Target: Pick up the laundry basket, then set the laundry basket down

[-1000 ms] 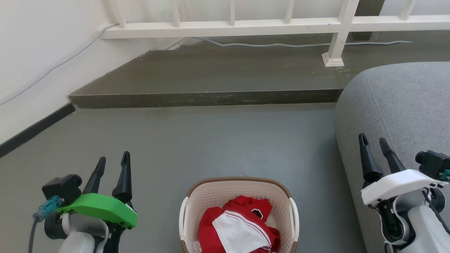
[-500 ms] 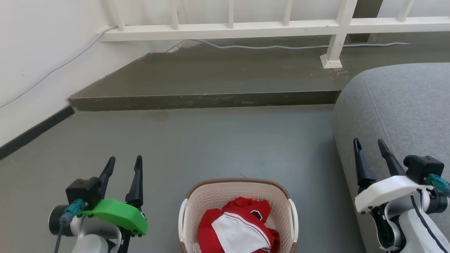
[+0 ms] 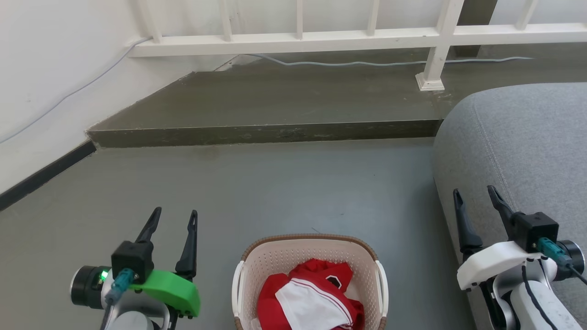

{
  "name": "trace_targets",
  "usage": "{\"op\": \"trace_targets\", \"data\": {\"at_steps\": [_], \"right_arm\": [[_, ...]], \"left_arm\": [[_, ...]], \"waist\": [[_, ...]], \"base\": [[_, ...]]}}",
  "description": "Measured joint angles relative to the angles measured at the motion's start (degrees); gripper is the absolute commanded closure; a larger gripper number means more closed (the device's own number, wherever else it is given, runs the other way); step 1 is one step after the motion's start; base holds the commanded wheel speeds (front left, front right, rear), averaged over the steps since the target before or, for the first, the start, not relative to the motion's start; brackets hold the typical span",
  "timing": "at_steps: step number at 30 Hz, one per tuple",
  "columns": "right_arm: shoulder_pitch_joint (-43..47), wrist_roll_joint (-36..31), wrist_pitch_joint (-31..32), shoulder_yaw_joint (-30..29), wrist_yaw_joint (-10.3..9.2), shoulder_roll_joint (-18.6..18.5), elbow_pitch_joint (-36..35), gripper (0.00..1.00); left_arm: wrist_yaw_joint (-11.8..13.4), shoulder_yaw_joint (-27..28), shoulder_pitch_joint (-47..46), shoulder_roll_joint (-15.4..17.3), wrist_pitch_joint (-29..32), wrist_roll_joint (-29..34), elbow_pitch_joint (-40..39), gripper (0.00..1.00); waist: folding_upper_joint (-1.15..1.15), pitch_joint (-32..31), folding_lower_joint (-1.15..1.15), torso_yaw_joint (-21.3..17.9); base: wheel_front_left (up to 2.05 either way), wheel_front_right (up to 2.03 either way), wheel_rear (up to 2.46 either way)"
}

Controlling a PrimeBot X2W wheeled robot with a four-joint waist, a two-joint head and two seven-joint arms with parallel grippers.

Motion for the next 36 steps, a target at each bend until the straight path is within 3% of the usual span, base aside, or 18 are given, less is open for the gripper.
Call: {"op": "trace_targets", "data": {"at_steps": [4,36], "right_arm": [[0.0,-2.3,-0.6,0.5,-0.07,0.1,0.0,0.00],[0.0,-2.5,-0.7,-1.5,0.11,1.9,0.3,0.00]], "left_arm": [[0.1,-0.9,0.0,0.4,-0.5,2.7,0.3,0.00],[1.0,2.2,0.0,-0.1,-0.5,0.6,2.5,0.00]], "waist": [[0.00,0.0,0.00,-0.1],[0.00,0.4,0.00,-0.4]], "base": [[0.00,0.00,0.00],[0.00,0.00,0.00]]}}
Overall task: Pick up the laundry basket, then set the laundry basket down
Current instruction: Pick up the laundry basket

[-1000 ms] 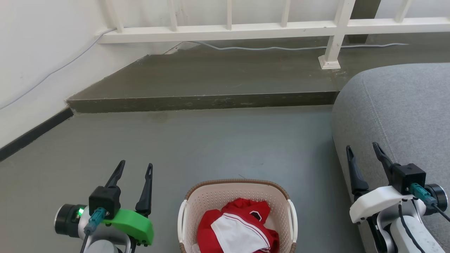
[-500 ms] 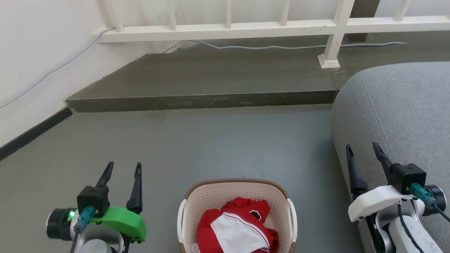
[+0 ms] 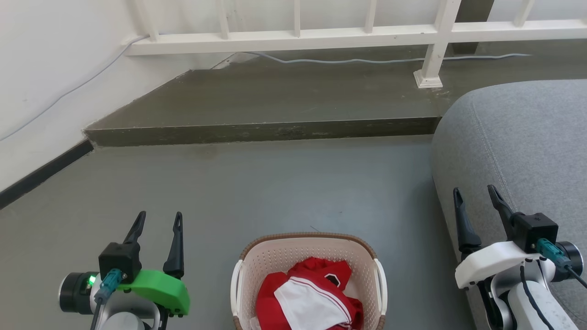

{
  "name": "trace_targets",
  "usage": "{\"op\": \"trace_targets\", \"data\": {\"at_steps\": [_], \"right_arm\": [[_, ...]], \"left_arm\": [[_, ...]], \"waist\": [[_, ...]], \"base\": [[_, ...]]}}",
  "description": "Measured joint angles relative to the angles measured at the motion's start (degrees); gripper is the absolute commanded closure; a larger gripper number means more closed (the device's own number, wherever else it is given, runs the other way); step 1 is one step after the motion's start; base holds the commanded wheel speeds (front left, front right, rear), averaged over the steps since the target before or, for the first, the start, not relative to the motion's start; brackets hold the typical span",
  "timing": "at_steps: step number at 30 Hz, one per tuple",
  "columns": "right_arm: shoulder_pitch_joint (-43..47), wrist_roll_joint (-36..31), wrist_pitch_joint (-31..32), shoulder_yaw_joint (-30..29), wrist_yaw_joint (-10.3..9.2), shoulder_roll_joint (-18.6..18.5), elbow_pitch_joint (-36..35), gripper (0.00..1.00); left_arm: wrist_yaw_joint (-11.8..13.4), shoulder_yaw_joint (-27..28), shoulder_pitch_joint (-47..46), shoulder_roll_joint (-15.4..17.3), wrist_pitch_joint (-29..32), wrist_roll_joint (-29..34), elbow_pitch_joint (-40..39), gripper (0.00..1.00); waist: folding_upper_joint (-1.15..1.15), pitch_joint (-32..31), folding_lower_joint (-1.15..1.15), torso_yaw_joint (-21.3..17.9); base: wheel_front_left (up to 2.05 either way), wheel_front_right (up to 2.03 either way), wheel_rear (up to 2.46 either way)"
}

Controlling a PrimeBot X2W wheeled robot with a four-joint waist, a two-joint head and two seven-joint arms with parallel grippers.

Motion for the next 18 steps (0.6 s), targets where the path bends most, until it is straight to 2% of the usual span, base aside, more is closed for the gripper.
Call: {"op": "trace_targets", "data": {"at_steps": [18], "right_arm": [[0.0,-0.6,0.0,-0.3,0.67,0.5,-0.2,0.00]], "left_arm": [[0.0,-0.8,-0.1,0.0,0.0,0.2,-0.8,0.00]], "waist": [[0.00,2.0,0.00,-0.2]], "base": [[0.00,0.00,0.00]]}}
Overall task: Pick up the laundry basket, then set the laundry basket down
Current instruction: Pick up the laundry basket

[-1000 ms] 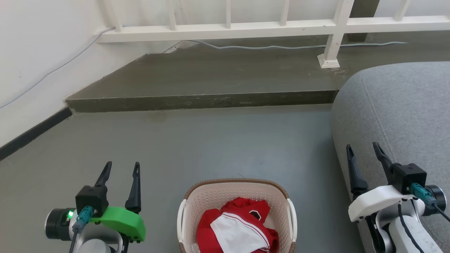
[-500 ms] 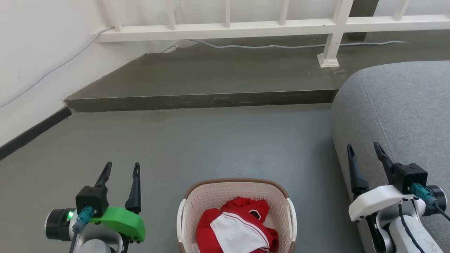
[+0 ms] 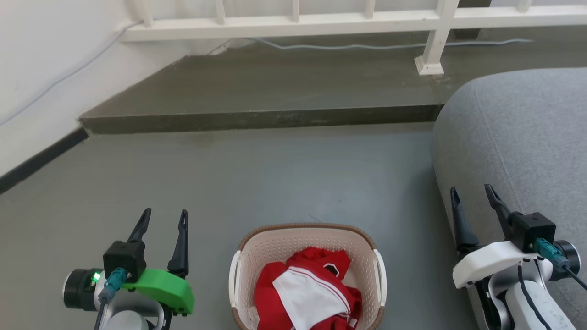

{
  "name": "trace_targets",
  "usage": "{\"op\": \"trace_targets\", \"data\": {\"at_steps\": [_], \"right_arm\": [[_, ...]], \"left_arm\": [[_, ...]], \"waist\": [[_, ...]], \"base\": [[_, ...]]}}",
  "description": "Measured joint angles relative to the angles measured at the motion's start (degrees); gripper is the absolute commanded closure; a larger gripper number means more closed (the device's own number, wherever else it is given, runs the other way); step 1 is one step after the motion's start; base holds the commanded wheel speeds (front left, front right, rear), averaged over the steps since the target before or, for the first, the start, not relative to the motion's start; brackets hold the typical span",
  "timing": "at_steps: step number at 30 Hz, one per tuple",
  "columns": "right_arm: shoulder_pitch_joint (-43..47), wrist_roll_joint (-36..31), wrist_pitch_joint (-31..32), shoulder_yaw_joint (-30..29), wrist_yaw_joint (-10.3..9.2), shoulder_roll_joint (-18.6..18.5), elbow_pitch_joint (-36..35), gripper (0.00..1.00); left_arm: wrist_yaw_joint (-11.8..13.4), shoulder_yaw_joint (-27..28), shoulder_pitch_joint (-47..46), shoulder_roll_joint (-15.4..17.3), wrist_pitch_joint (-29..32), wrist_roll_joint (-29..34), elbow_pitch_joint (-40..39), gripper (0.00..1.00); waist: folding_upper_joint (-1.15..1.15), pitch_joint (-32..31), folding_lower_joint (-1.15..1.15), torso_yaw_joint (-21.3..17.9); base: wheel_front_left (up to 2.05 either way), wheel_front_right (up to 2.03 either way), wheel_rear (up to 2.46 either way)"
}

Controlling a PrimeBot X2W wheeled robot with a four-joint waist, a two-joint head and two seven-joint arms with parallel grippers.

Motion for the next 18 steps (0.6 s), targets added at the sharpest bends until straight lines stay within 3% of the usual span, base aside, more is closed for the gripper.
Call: {"op": "trace_targets", "data": {"at_steps": [18], "right_arm": [[-5.6,-0.5,0.0,0.0,0.86,1.4,-0.2,0.00]], "left_arm": [[-1.1,-1.0,-7.4,-0.3,0.0,1.0,-1.7,0.00]], "waist": [[0.00,12.3,0.00,0.0]], "base": [[0.00,0.00,0.00]]}}
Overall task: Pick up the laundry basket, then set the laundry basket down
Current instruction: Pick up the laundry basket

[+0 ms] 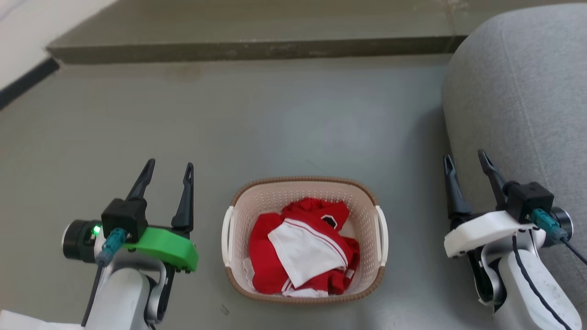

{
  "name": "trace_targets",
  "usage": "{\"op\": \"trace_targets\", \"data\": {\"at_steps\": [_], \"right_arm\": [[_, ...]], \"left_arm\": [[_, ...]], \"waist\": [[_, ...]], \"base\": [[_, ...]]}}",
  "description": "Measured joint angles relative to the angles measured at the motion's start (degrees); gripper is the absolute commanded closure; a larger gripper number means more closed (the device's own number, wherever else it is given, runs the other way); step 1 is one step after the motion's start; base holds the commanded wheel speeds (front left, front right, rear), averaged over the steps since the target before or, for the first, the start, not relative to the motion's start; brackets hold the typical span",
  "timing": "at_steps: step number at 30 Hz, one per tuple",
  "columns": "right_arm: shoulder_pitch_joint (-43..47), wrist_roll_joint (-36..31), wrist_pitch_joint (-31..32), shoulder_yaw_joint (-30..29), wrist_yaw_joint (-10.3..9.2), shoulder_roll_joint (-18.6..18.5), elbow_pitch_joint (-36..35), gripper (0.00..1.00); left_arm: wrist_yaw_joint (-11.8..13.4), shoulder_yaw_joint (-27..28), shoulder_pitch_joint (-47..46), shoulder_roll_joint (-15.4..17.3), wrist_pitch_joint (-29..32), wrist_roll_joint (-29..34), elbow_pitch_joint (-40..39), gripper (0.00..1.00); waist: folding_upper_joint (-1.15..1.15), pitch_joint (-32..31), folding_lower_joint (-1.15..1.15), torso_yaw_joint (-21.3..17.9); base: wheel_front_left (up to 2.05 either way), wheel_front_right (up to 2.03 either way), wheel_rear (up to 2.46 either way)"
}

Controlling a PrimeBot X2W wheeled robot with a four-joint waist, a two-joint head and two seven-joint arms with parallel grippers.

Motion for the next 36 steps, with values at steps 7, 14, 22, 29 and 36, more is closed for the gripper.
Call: {"op": "trace_targets", "data": {"at_steps": [7,14,22,29,36], "right_arm": [[-4.2,-0.5,0.0,0.0,0.49,0.0,0.1,0.00],[-8.9,-0.8,0.0,-0.3,0.51,0.3,0.1,0.00],[-16.1,-0.9,-0.1,-0.5,0.97,0.8,1.9,0.00],[-21.1,-0.9,-0.1,0.1,1.21,1.6,6.7,0.00],[-23.1,-1.2,-0.1,2.2,2.08,2.0,12.2,0.00]], "left_arm": [[-0.5,0.0,-3.7,-0.1,-0.1,0.1,0.0,0.00],[-2.0,-0.6,-8.7,-0.2,-0.1,0.3,0.7,0.00],[-3.9,-1.5,-15.5,-0.6,1.4,0.5,4.5,0.00],[-5.6,-1.7,-20.9,-1.9,2.6,-0.1,10.3,0.00],[-6.5,-2.6,-23.2,-2.2,2.8,-0.1,17.1,0.00]], "waist": [[0.00,5.6,0.00,0.2],[0.00,11.4,0.00,0.5],[0.00,17.9,0.01,1.0],[0.00,23.6,0.01,1.2],[0.00,28.2,0.01,1.3]], "base": [[0.00,0.00,0.00],[0.00,0.00,0.00],[0.00,0.00,0.00],[0.00,0.00,0.00],[0.00,0.00,0.00]]}}
